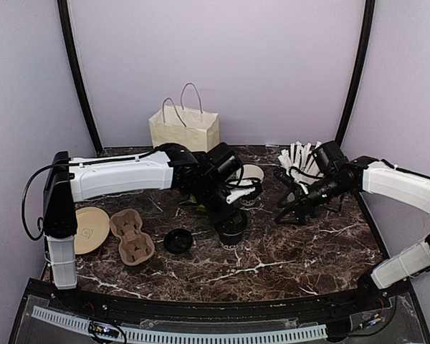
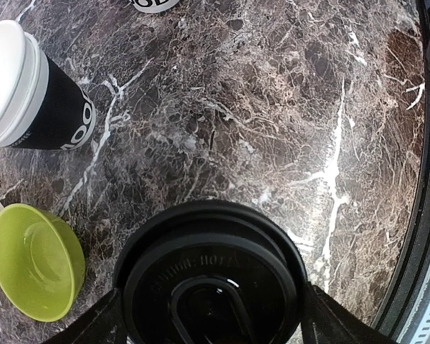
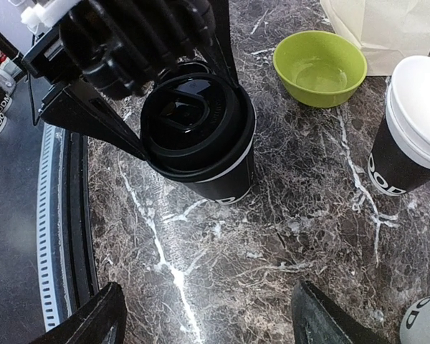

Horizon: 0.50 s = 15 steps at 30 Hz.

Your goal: Pack the takeout coffee

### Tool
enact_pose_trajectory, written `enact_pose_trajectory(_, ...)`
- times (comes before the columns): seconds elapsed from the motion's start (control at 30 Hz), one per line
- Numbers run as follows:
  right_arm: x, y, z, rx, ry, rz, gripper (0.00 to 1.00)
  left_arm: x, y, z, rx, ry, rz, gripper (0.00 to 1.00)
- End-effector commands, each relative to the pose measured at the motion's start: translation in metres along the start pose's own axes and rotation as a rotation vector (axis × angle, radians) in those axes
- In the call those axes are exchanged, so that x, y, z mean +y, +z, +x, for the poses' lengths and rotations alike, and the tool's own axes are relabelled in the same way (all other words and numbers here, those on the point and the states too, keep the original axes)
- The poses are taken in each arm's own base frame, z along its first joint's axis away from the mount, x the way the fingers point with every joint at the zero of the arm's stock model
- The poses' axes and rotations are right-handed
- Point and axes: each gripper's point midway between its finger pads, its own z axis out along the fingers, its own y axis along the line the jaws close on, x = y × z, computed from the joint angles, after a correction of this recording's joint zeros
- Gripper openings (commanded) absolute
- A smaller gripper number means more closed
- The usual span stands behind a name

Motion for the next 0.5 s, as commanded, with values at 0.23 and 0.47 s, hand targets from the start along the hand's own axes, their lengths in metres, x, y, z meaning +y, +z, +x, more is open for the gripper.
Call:
enact_pose_trajectory(0.23,0.001,-0.001,-0.007,-0.026,0.004,-0.026,0.8,0.007,-0.039,-0.02,-0.084,-0.001,-0.052,0.99)
enact_pose_trajectory(0.47,0.001,-0.001,-0.009,-0.025,0.008,-0.029,0.8,0.006,-0.074,-0.017,-0.142,0.019,-0.08,0.99)
